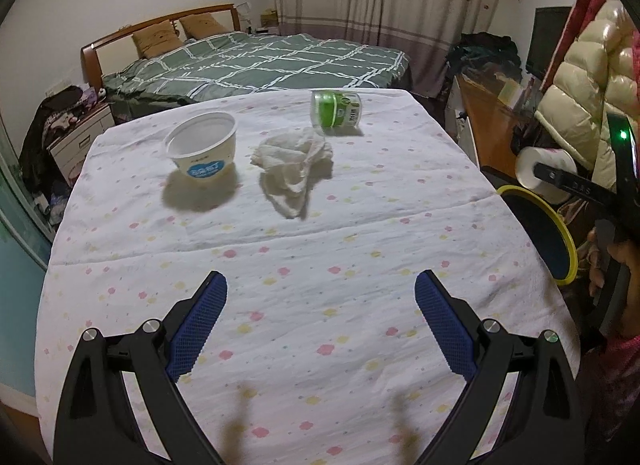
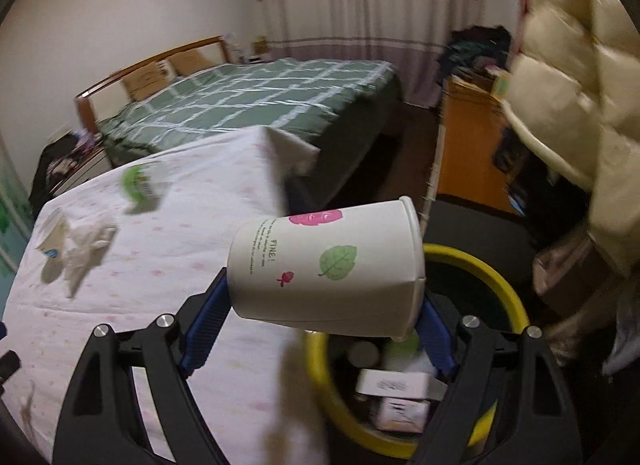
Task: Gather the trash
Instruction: 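Carry the white paper cup over the yellow bin and open the right gripper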
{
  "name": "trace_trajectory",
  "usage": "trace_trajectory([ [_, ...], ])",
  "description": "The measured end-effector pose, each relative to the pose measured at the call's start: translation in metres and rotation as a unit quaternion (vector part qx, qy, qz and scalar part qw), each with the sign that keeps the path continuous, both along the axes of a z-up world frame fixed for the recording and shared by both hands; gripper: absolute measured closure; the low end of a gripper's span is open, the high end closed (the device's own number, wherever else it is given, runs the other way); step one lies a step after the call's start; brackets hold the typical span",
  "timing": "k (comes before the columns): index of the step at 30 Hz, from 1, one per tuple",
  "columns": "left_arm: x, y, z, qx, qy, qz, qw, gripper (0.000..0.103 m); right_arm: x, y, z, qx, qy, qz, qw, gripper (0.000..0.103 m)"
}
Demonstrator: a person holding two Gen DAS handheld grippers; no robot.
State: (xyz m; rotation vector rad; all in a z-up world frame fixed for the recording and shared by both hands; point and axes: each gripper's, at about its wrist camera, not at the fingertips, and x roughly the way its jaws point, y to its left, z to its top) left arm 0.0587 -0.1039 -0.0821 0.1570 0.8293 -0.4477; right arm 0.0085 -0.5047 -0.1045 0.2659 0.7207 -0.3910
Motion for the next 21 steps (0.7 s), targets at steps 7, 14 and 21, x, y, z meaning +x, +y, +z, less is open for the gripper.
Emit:
trace_trajectory([
  [7,0.003,-0.013,-0.001,0.006,0.003,-0.008,0.9999,0.009,-0.023,-0.047,-0.030,0.021,0.028,-0.051,0.998,0.023],
  [14,0.011,-0.025,-0.001,0.008,0.008,-0.016,0.9998,0.009,-0.031,-0.063,-0.043,0.038,0.032,-0.069,0.996,0.010],
  [21,0.036,-0.029,-0.003,0.007,0.009,-0.011,0.9999,0.009,-0.031,-0.058,-0.044,0.050,0.025,-0.058,0.997,0.010],
])
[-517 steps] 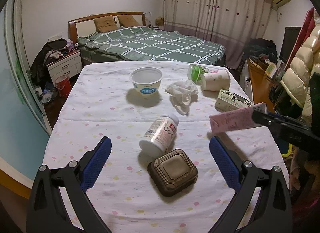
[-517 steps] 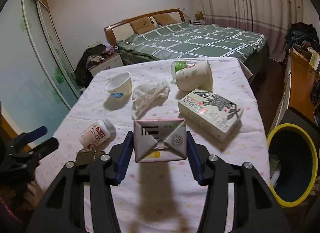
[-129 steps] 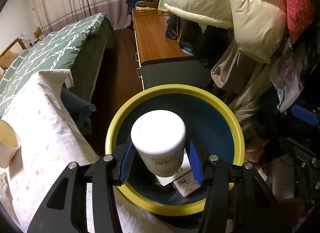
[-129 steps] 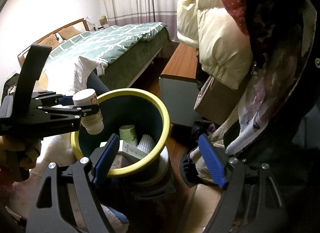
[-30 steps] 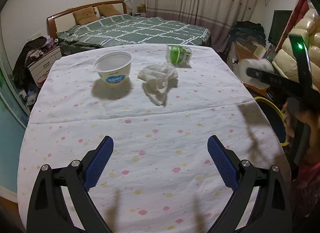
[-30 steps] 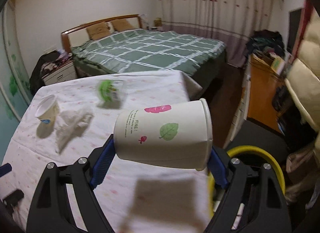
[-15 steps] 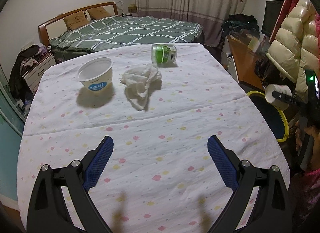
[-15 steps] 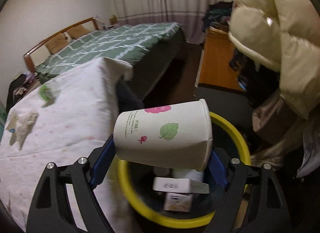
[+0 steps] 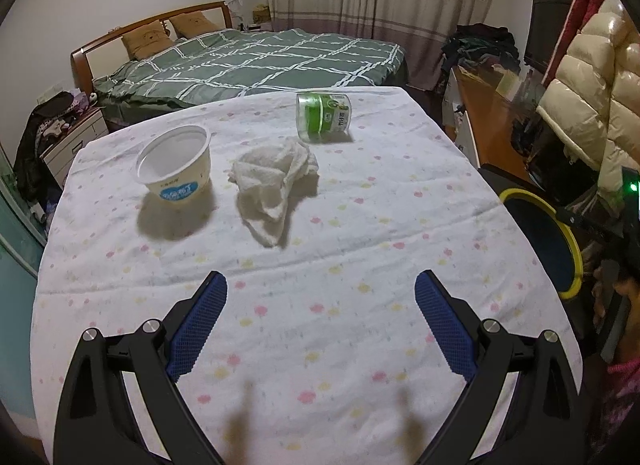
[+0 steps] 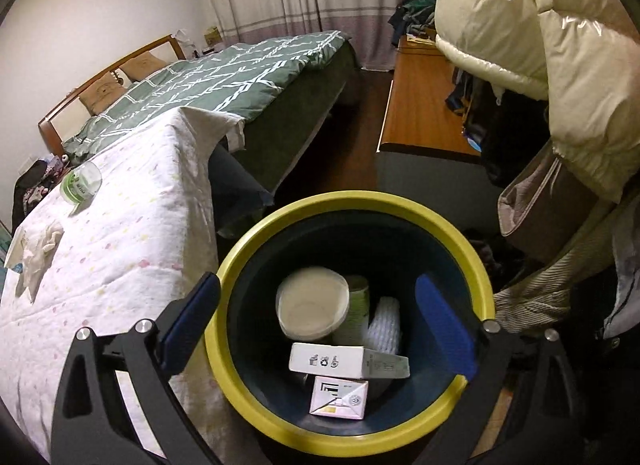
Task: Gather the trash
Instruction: 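Carry the white paper cup over the yellow bin and open the right gripper, then grasp the white tissue with the left gripper and lift it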
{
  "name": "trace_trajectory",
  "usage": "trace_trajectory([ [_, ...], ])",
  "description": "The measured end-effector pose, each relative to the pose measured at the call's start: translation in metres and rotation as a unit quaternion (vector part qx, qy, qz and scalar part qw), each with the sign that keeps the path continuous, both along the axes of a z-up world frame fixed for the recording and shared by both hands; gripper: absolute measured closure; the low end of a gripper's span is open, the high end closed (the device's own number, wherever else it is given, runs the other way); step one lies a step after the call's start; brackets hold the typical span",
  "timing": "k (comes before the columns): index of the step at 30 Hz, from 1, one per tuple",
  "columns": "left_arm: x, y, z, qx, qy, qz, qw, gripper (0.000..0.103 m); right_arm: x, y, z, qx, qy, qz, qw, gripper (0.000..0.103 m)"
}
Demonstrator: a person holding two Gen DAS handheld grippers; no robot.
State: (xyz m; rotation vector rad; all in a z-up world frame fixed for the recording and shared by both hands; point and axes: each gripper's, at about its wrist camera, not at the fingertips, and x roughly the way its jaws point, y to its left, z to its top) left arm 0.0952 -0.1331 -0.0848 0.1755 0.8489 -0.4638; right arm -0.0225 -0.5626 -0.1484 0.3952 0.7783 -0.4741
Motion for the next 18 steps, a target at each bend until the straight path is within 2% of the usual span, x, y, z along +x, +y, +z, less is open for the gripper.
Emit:
trace_trajectory([
  [7,0.043,-0.014,-0.012,0.000,0.008,-0.013,0.9999,0.009,0.001,0.005,0.001,0.002,-0.001,0.008,1.000,0.010],
  [11,0.074,-0.018,-0.022,0.004,0.026,0.001,0.9996,0.010,0.002,0.008,0.003,-0.002,-0.003,0.013,1.000,0.010],
  [18,0.112,-0.028,-0.030,0.013,0.027,0.019,0.9994,0.019,0.005,0.011,0.001,-0.003,0.001,0.018,1.000,0.010],
])
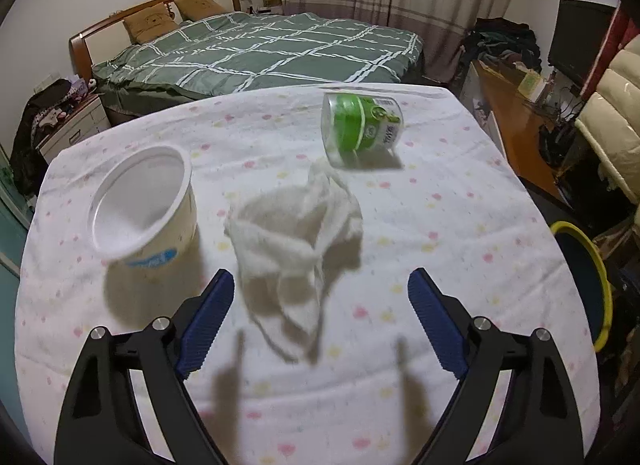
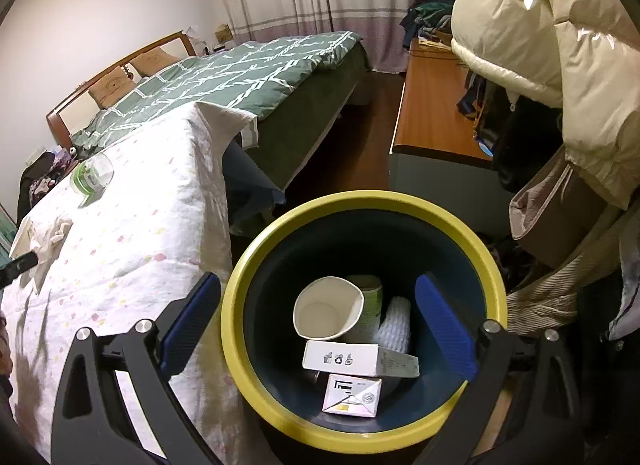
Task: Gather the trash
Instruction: 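Grasp the white tissue with the left gripper and lift it, then carry the tissue over the yellow bin and open the left gripper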
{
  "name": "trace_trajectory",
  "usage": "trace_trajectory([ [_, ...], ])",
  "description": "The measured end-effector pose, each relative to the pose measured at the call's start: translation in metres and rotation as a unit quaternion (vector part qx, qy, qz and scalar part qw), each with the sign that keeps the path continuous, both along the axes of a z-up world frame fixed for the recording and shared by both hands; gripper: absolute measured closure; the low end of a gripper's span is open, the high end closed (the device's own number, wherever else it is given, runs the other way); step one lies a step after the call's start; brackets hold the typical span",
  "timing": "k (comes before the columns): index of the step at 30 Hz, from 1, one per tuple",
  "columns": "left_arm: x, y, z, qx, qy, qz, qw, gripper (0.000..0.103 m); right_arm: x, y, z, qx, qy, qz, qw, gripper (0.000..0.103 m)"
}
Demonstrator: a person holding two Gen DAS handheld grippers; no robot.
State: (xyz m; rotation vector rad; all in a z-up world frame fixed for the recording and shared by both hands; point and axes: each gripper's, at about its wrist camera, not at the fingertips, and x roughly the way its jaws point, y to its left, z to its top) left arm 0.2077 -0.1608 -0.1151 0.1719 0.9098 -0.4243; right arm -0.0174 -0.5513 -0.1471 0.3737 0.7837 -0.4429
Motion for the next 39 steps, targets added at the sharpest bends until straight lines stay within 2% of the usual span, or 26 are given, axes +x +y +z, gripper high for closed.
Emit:
trace_trajectory([
  [7,0.028,-0.016,-0.005,0.004,0.002,0.005,1.0000,0.030,0.003,0.000,-0.002,0.004,0.003,0.000,1.000,0.010],
  [10,0.035,-0.021,-0.008,0.010,0.002,0.006,0.9999,0.041,0.003,0.000,-0.002,0.003,0.004,-0.001,1.000,0.010],
  [15,0.037,-0.022,-0.012,0.020,0.002,0.008,0.9998,0.075,0.002,0.000,-0.002,0.005,0.004,-0.001,1.000,0.010],
  [16,0.036,-0.021,-0.012,0.019,0.001,0.010,0.9998,0.079,0.002,0.000,-0.003,0.004,0.004,-0.001,1.000,0.010],
  [18,0.032,-0.017,-0.012,0.015,0.001,0.012,0.9998,0.092,0.002,0.001,-0.004,0.004,0.004,0.001,1.000,0.010],
  [23,0.008,-0.015,0.001,0.006,-0.017,0.000,0.9998,0.096,-0.001,0.006,-0.001,0.002,0.002,0.006,1.000,0.010],
  [29,-0.039,-0.025,0.027,-0.014,-0.032,-0.044,0.9984,0.096,-0.011,0.013,0.011,-0.014,-0.012,0.007,1.000,0.010],
  [39,-0.107,-0.082,0.066,-0.041,-0.046,-0.142,0.9880,0.096,-0.044,0.008,0.026,-0.037,-0.023,-0.012,0.999,0.010],
])
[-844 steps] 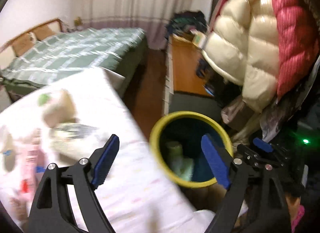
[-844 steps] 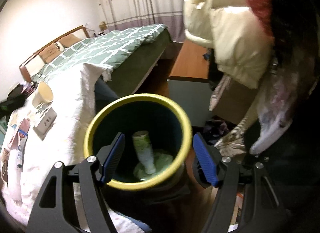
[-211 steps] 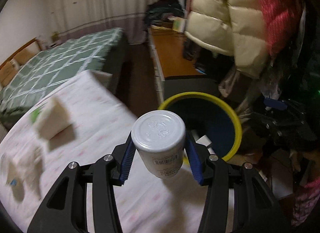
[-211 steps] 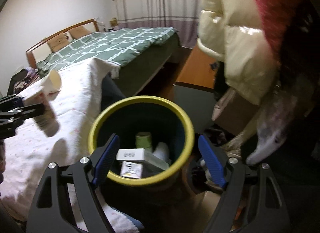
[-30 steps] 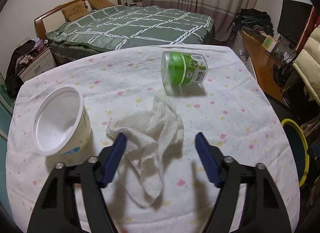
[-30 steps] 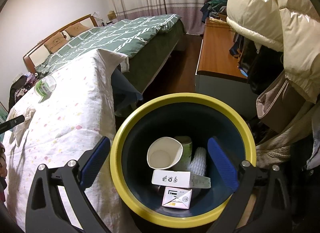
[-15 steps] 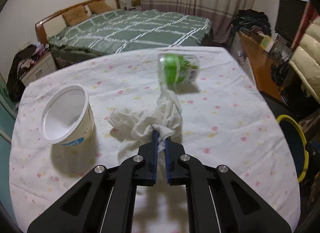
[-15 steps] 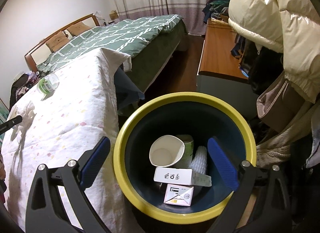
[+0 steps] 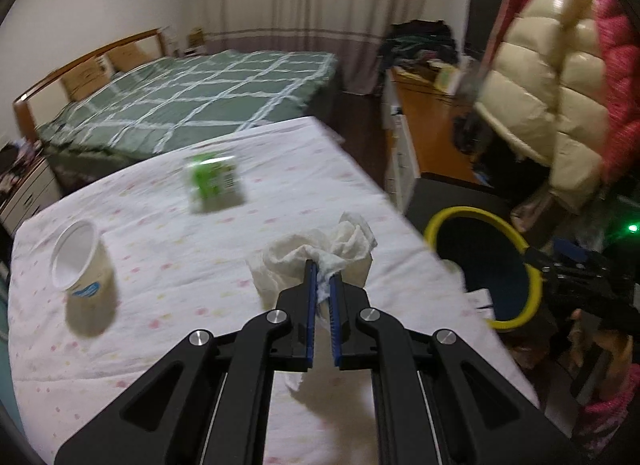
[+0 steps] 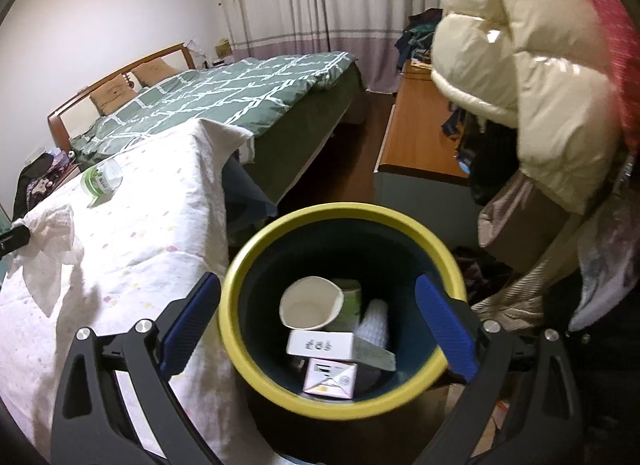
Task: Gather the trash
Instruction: 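Carry the tissue over the yellow bin and open the left gripper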
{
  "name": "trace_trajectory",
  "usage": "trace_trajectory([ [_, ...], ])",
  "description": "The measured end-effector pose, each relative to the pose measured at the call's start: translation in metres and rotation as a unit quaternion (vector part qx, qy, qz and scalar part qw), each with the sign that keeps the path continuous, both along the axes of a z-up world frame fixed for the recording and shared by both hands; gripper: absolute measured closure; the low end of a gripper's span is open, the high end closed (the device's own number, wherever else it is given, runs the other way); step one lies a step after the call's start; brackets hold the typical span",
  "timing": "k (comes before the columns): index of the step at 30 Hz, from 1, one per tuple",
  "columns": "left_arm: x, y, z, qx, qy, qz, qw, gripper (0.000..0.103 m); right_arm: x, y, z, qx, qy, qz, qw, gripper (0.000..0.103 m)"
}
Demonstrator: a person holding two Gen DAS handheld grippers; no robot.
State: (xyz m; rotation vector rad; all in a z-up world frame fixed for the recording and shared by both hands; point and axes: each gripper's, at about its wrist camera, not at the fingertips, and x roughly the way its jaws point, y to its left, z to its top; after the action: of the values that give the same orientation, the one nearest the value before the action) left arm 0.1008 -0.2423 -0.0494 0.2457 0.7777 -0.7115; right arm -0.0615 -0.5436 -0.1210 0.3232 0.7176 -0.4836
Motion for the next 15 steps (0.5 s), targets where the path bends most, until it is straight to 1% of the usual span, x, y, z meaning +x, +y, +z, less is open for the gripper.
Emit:
trace_trajectory([
  [6,-0.025,-0.048,0.010,-0.003,0.001,-0.055,0.9985,0.096,-0.023,-0.013,0.003,-0.010,0.001,-0.018,1.000,0.010],
  [8,-0.032,-0.066,0.012,-0.004,0.003,-0.074,0.9972,0.096,-0.034,-0.016,0.004,-0.015,0.002,-0.024,1.000,0.010],
  [12,-0.048,-0.101,0.017,-0.003,-0.005,-0.110,0.9939,0.096,-0.051,-0.024,0.004,-0.026,0.003,-0.039,0.999,0.010],
  [15,-0.052,-0.130,0.018,-0.002,-0.005,-0.131,0.9913,0.096,-0.062,-0.031,0.003,-0.023,0.003,-0.050,0.998,0.010],
])
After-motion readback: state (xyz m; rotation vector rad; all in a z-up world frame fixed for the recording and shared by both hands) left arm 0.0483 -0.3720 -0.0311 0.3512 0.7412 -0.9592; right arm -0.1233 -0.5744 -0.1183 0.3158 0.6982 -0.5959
